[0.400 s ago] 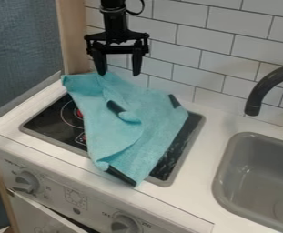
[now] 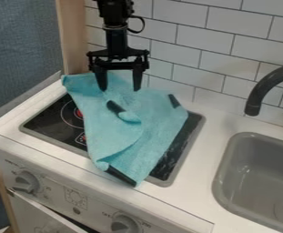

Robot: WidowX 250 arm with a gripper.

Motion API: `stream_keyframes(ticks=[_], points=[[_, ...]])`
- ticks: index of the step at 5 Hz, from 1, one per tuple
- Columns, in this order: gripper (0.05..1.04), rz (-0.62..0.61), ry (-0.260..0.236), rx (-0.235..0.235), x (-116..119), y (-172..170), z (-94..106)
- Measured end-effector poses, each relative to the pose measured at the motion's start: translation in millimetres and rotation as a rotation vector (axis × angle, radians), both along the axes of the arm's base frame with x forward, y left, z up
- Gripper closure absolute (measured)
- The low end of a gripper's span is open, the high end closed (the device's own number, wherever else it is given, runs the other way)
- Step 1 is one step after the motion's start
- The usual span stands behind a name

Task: Fold the cloth from the top right to the middle

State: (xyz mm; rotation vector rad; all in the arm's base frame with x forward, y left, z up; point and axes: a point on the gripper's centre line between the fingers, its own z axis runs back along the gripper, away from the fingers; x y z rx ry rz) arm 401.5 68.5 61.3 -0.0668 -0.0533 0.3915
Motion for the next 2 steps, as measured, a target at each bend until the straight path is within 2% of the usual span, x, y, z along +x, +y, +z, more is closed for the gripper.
stream_keyframes(ticks=[1, 2], points=[[0.085, -0.015, -0.018, 0.014, 6.2, -12.3, -0.7], [0.085, -0.104, -0.009, 0.036, 18.4, -48.1, -6.4]])
